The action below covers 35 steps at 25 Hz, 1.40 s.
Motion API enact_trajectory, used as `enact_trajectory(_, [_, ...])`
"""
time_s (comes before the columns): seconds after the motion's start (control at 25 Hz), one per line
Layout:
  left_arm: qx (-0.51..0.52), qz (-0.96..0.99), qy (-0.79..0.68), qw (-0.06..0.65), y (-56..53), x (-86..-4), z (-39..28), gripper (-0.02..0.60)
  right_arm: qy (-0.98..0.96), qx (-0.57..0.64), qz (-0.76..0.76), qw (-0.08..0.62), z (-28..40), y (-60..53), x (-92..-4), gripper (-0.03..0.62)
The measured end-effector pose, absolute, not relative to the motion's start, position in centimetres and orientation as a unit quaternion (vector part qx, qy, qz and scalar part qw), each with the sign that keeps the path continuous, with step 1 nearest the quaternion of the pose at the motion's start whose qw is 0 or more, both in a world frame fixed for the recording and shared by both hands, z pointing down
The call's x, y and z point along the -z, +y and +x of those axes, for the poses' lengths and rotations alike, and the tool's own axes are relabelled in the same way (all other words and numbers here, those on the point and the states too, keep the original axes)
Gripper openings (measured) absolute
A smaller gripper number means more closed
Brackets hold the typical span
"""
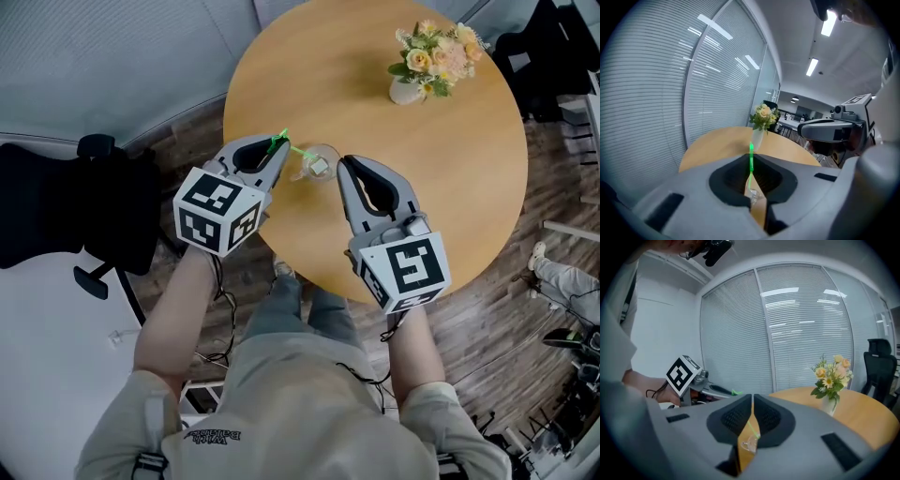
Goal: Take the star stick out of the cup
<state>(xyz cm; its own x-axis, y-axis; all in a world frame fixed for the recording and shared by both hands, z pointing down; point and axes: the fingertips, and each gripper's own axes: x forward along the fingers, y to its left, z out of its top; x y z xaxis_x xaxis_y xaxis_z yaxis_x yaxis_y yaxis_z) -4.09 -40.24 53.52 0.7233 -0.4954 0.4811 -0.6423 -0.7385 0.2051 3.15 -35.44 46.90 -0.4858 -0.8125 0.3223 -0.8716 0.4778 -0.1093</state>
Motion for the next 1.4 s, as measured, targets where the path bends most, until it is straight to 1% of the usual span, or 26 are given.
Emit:
enact_trajectory(0.28, [-0.176, 0.926, -0.308, 0.126, -38.3, -46.9, -3.7, 0.034, -0.853, -0.085, 0.504, 0.108, 3.9, -33.6, -42.2, 0.037])
enact_trajectory(0.68, [-0.15, 0.925, -0.349, -0.01, -35.3, -36.0, -5.9, 0.034, -0.847, -0.007, 0.525, 0.081, 5.6, -32.0, -33.7, 0.037])
enact_trajectory(1.0, [-0.092, 0.912, -0.394, -0.066, -32.9, -27.6, -8.9, 0.034, -0.853, 0.059, 0.517, 0.043, 4.6, -29.4, -26.3, 0.037])
enact_trajectory(1.24, [-0.061, 0.892, -0.425, -0.143, -30.9, -21.5, -10.8, 0.034, -0.855, 0.102, 0.507, 0.027, 4.1, -27.3, -21.8, 0.037])
enact_trajectory(1.4, [-0.045, 0.894, -0.42, -0.153, -29.0, -19.6, -11.4, 0.034, -0.857, 0.126, 0.499, 0.02, 3.8, -25.3, -19.5, 0.037])
